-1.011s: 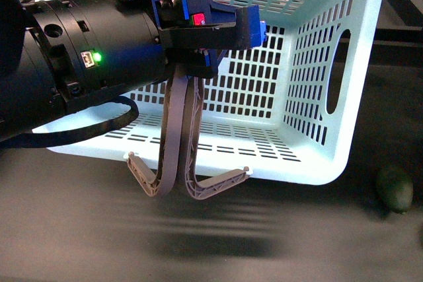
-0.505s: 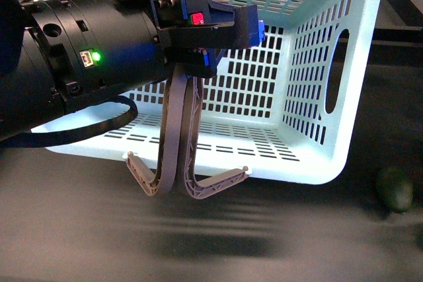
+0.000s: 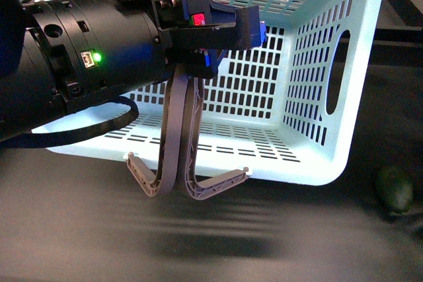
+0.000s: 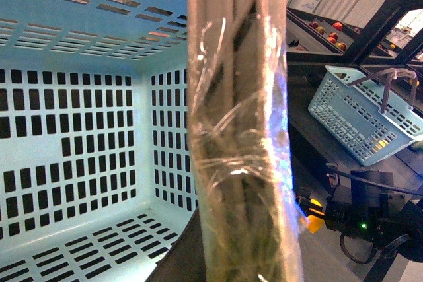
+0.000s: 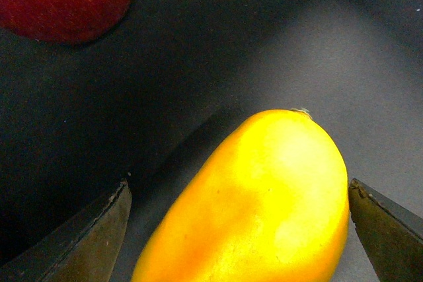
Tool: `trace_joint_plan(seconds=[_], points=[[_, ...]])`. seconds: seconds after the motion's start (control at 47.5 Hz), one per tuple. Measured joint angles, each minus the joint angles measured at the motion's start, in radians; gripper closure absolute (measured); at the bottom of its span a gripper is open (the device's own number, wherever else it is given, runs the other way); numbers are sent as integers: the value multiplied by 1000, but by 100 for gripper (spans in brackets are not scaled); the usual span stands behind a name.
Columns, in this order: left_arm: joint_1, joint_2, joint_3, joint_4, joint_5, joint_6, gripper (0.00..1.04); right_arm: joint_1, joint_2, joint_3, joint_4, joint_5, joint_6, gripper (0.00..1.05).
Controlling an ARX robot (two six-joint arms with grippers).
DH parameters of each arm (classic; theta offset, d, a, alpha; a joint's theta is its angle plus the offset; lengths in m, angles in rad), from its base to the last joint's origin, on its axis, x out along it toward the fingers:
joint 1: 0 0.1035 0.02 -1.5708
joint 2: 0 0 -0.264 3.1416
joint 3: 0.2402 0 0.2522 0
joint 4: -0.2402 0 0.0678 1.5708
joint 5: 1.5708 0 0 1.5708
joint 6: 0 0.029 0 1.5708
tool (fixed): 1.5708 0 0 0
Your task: Pick mango with right arm and hold basket with left
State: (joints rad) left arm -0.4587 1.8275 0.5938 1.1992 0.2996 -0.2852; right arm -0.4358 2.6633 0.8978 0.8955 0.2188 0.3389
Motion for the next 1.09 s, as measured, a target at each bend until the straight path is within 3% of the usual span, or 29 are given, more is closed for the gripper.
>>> trace_joint_plan(seconds=[0.632, 0.842, 1.095], points=[[0, 0, 0, 0, 0, 0, 96, 0, 58, 25, -23, -14, 9, 8], [0, 0, 0, 0, 0, 0, 96, -4, 58, 22, -23, -22, 7, 37], [0, 0, 0, 0, 0, 0, 96, -4, 22, -30, -13, -72, 18, 40]])
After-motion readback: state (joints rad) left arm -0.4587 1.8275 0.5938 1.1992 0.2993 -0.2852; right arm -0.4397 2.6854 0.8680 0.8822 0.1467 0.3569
